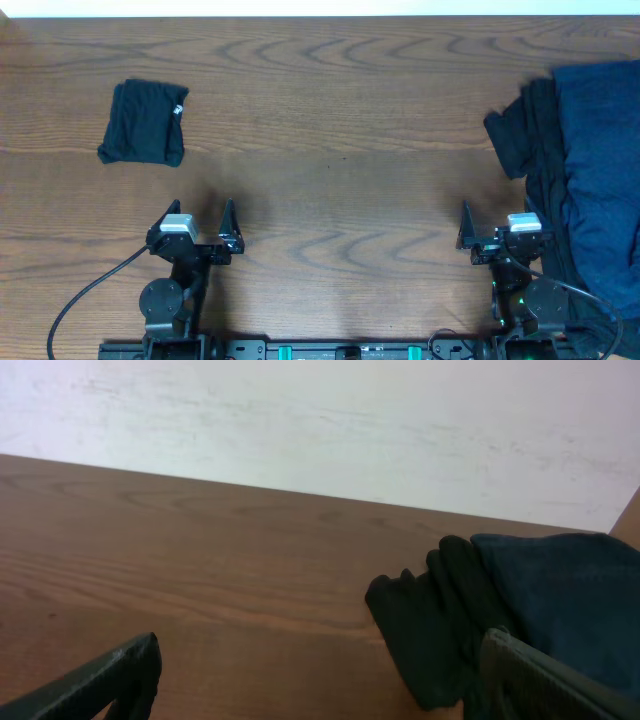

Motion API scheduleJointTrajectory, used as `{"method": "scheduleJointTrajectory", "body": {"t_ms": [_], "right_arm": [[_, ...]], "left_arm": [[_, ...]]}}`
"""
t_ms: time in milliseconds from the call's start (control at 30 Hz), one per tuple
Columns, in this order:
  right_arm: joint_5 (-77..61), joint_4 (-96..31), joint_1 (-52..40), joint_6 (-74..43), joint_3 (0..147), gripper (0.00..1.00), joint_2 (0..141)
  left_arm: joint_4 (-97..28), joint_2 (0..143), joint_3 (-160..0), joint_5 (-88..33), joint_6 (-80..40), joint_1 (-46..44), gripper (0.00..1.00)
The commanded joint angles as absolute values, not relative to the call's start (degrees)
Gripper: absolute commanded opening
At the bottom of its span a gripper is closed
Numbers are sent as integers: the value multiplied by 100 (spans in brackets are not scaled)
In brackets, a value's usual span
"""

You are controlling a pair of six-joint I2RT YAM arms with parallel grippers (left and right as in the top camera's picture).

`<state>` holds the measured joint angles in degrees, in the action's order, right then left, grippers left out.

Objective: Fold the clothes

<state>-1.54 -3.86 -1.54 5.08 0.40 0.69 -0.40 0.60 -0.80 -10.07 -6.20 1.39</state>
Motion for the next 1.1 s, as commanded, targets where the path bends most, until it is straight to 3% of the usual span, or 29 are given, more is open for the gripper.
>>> {"method": "scheduleJointTrajectory", "body": {"t_ms": [0,933,1067], "right_arm": [[-189,-408,-115,587,32,99,49],[-174,-362,-115,582,32,99,56],[-169,-5,-115,-318,47,99,56]], "left_arm": [[-298,25,-23,-1050,-611,119,98],[-298,23,-23,-1050,-611,119,98],[-298,25,-23,-1050,-609,119,98]]}}
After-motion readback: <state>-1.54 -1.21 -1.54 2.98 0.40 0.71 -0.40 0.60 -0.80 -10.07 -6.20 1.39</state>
